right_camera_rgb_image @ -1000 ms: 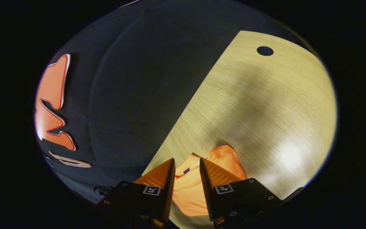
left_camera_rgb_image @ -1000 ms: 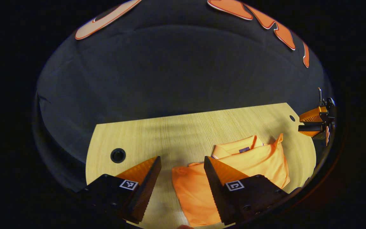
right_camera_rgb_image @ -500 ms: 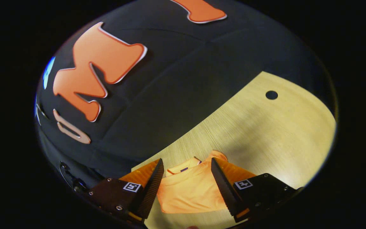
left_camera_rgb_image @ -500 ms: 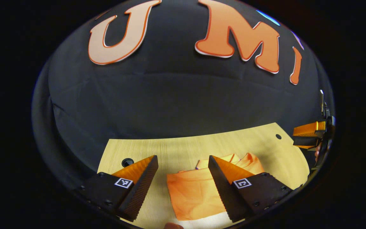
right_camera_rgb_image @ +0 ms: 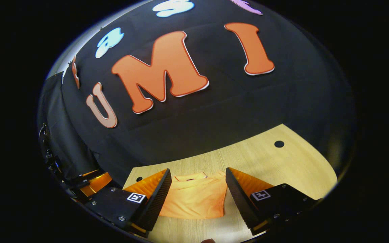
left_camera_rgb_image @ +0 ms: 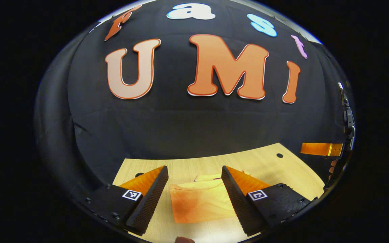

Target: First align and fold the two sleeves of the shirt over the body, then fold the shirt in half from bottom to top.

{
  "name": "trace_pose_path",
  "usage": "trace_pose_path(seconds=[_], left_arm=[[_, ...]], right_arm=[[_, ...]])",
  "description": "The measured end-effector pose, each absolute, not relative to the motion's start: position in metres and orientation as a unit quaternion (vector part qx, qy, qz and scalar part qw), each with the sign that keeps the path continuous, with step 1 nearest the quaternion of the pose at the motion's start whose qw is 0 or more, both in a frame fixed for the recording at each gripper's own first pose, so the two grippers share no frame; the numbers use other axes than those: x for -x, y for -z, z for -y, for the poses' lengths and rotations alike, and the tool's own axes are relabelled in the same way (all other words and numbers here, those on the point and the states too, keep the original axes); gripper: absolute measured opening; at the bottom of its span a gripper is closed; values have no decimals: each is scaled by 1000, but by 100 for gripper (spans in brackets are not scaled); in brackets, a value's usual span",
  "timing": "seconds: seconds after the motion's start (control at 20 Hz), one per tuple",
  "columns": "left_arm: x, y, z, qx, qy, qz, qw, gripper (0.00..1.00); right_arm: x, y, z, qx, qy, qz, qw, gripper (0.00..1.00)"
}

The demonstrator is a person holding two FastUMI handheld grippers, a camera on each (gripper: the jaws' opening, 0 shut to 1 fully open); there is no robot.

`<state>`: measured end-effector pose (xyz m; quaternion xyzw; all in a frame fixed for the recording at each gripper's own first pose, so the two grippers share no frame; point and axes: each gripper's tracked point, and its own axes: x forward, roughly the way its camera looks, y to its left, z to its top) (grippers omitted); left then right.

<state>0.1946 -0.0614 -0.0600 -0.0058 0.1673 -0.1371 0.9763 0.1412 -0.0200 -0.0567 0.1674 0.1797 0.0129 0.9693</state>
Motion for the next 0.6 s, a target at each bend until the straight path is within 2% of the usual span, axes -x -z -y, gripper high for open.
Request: trace_pose_path(seconds=[0.15,0.25,0.5,0.55,0.6], left_arm=[[-156,38,58,5,139,-108,984,98],[-127,29,64,-9,147,-73,986,98],[-84,31,63,-18,132,-36,990,98],[-70,23,56,-22,121,-26,992,98],[-59,20,49,-27,106,-15,994,98]], right_arm=[[-114,28,20,-106,-16,-114,988,98],[-91,12,10,-76,-40,-75,994,98],[-46,-24,-7,-19,-62,32,997,98],[-37,-27,-13,-8,-72,48,996,100],[-30,-27,-14,7,-74,61,995,89]])
